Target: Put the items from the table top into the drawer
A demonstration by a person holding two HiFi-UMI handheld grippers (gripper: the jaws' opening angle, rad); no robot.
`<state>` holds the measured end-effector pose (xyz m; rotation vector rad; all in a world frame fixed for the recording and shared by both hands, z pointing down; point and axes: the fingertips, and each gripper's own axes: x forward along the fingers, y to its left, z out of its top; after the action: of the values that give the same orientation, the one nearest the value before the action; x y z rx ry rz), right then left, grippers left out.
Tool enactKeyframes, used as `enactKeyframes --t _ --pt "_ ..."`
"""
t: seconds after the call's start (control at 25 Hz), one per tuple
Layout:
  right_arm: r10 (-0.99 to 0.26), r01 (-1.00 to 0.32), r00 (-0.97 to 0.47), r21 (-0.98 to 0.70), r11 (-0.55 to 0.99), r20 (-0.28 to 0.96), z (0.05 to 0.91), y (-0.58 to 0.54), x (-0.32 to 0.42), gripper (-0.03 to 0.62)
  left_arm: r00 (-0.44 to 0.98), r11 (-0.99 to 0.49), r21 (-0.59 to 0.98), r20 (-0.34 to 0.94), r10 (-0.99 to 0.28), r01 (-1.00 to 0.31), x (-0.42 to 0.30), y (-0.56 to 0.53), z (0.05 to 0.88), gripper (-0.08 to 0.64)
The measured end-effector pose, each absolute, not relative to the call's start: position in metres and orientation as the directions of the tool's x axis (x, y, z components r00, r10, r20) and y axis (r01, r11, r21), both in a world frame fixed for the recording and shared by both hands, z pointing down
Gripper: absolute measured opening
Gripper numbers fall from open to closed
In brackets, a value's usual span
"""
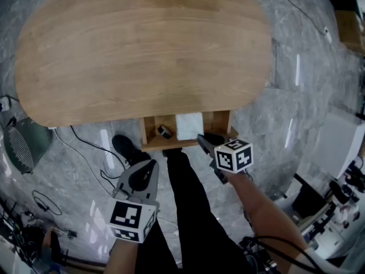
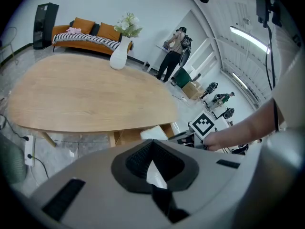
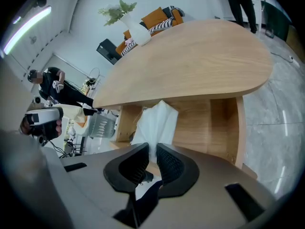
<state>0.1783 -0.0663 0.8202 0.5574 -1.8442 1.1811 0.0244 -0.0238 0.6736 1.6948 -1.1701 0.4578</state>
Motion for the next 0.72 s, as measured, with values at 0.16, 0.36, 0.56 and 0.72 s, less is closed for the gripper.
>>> enactKeyframes --t 0.16,0.36,0.56,0.72 --pt "0.098 -0.732 -0.516 -0.497 0.466 0.851 0.829 -0.067 0.172 0.080 0.466 -0.028 0.518 0.743 -0.480 -0.855 0.025 -0.025 0.676 0.002" --pt "0.083 -0.740 -0.509 -0.485 0.466 0.856 0.828 -0.072 0.170 0.151 0.463 -0.023 0.517 0.744 -0.482 -0.856 0.026 -0.025 0.678 0.001" --pt "0.088 -0.732 -0.514 -0.490 0.474 0.853 0.813 -0.070 0.175 0.161 0.458 -0.030 0.509 0.744 -0.486 -0.860 0.027 -0.028 0.666 0.001" --pt "0.080 -0.725 -0.533 -0.503 0.471 0.842 0.789 -0.074 0.177 0.160 0.444 -0.043 0.492 0.741 -0.504 -0.870 0.027 -0.036 0.649 0.001"
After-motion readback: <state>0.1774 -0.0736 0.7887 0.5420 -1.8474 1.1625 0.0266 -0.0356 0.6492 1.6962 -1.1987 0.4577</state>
